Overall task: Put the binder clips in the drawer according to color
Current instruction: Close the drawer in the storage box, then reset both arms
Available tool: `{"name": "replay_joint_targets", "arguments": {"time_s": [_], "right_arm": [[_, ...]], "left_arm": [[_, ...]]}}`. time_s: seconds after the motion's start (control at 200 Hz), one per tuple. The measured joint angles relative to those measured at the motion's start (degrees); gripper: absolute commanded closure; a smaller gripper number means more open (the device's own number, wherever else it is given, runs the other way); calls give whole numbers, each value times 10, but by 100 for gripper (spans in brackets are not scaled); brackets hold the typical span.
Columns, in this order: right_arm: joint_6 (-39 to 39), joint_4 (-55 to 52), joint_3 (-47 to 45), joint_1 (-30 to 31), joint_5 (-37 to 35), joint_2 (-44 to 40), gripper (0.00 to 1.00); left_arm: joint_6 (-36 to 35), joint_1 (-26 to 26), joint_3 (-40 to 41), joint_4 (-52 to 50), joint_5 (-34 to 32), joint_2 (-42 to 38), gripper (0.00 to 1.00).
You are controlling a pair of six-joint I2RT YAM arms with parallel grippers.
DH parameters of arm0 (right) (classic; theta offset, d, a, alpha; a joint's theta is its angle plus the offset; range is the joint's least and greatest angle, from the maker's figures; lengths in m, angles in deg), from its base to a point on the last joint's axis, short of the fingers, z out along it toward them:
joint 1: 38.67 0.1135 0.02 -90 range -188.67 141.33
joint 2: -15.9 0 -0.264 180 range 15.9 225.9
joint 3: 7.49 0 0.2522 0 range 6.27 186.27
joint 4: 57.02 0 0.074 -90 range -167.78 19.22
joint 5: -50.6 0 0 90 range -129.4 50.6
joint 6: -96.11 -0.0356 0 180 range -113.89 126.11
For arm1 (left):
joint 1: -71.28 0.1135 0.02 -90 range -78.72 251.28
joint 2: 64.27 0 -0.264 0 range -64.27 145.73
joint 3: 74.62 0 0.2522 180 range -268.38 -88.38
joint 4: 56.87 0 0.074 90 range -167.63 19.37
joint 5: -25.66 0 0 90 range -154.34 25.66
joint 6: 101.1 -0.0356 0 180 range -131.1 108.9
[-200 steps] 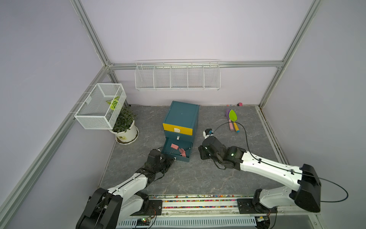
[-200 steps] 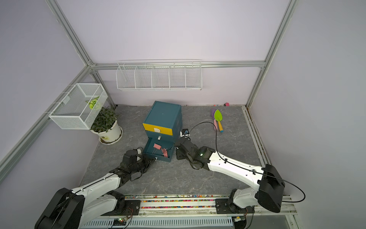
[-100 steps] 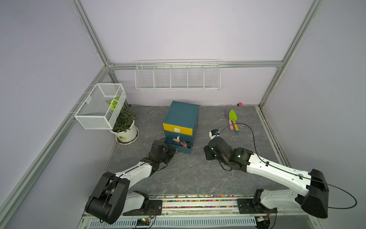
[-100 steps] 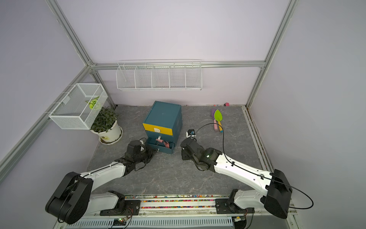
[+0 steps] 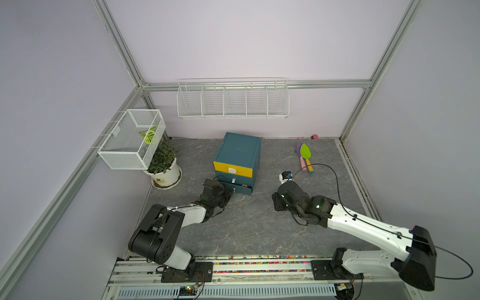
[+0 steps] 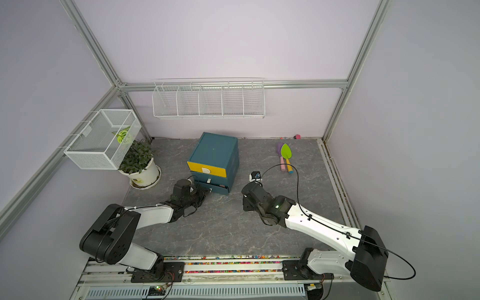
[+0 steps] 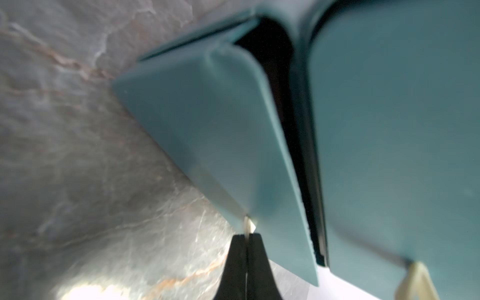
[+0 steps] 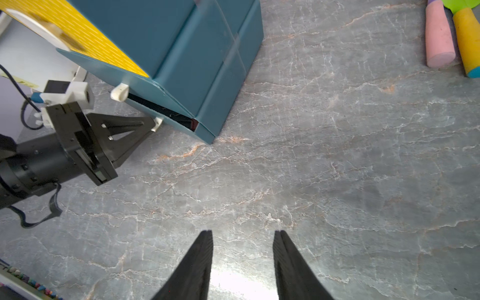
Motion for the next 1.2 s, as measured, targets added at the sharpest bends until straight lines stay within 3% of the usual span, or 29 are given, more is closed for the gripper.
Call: {"name": "replay_joint_targets", "arguments": {"time_s": [0.49, 0.695, 0.72, 0.73, 0.795, 0.8, 0.81, 1.025, 1.11, 1.2], "right_arm": [[-2, -1, -9, -15, 0, -9, 51], [-5, -10, -14, -42, 1, -10, 26], [-3, -14, -14, -51, 2, -11, 5], [-6, -15, -14, -54, 0, -12, 2], [-2, -25, -15, -82, 0, -24, 1], [-2, -26, -16, -86, -2, -26, 1], [-2, -28, -16, -92, -2, -30, 1], [15, -43, -38, -179, -59, -125, 1], [31, -37, -55, -183, -108, -158, 1], [42, -31, -67, -195, -164, -167, 1]], "left_arm": [[12, -1, -17, 19, -4, 26, 100], [15, -1, -11, 13, -12, 8, 42], [16, -1, -8, 9, -15, -1, 37], [13, -1, -6, 5, -18, -7, 35], [10, -1, 9, -14, -26, -49, 14], [7, -1, 10, -16, -26, -52, 6], [5, -2, 12, -20, -28, -60, 2], [-35, 0, 34, -143, -87, -273, 0], [-92, 0, 29, -204, -127, -357, 0], [-160, 0, -5, -280, -186, -389, 0]]}}
